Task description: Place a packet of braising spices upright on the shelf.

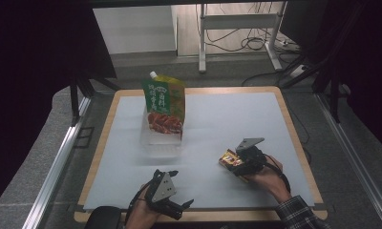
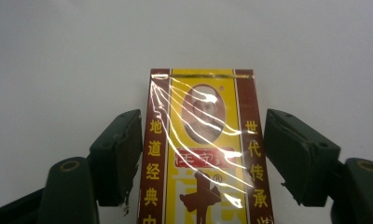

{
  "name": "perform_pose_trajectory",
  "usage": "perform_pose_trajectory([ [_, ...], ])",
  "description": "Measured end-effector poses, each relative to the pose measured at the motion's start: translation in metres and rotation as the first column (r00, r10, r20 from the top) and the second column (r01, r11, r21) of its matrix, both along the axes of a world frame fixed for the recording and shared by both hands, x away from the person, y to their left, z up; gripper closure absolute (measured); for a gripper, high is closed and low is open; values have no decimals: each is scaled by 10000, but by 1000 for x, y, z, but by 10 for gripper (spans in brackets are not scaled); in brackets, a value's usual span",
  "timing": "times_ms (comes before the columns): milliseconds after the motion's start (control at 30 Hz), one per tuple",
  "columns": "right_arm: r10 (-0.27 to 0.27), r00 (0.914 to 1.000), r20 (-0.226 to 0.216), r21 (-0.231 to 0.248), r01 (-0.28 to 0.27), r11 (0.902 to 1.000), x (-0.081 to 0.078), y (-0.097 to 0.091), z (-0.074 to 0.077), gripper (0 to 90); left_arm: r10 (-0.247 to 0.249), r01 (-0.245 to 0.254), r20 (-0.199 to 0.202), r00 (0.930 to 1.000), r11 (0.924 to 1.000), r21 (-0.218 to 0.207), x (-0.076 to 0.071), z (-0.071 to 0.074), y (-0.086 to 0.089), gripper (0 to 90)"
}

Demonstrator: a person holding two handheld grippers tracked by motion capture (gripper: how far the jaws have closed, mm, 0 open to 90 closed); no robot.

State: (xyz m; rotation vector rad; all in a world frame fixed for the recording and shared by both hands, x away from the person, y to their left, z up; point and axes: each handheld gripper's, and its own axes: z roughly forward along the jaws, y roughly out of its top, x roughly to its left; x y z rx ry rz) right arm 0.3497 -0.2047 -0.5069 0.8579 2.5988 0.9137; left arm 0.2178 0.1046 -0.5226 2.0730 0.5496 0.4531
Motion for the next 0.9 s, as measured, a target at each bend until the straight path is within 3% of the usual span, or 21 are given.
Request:
perform_pose_trajectory([
  [67, 58, 9999, -86, 130, -57, 9999, 0, 0, 2, 254, 13, -13, -3, 10000, 10000, 16, 0, 0, 0, 0],
  [367, 166, 9988, -453, -530, -190, 9984, 4, 3, 8, 251, 15, -15, -5, 10000, 10000, 25, 1, -1, -1, 0],
  [533, 133, 9947, -1021, -1054, -241, 9941, 13, 7, 16, 246, 3, -3, -6, 10000, 10000, 46, 1, -1, -1, 0],
  [600, 219, 9892, -1449, -1513, -441, 9875, 18, 15, 19, 233, -7, 7, -5, 10000, 10000, 47, 1, -1, -1, 0],
  [633, 219, 9892, -1449, -1513, -441, 9875, 18, 15, 19, 233, -4, 4, 1, 10000, 10000, 45, 1, -1, -1, 0],
  [667, 211, 9836, -1791, -1939, -563, 9794, 20, 21, 18, 231, -20, 20, -2, 10000, 10000, 43, 1, -1, -1, 0],
  [700, 211, 9836, -1791, -1939, -563, 9794, 20, 21, 18, 231, -20, 20, -2, 10000, 10000, 43, 1, -1, -1, 0],
  [900, 234, 9739, -2259, -3029, -930, 9485, 29, 40, 15, 243, -45, 45, -14, 10000, 10000, 48, 1, -1, -1, 0],
])
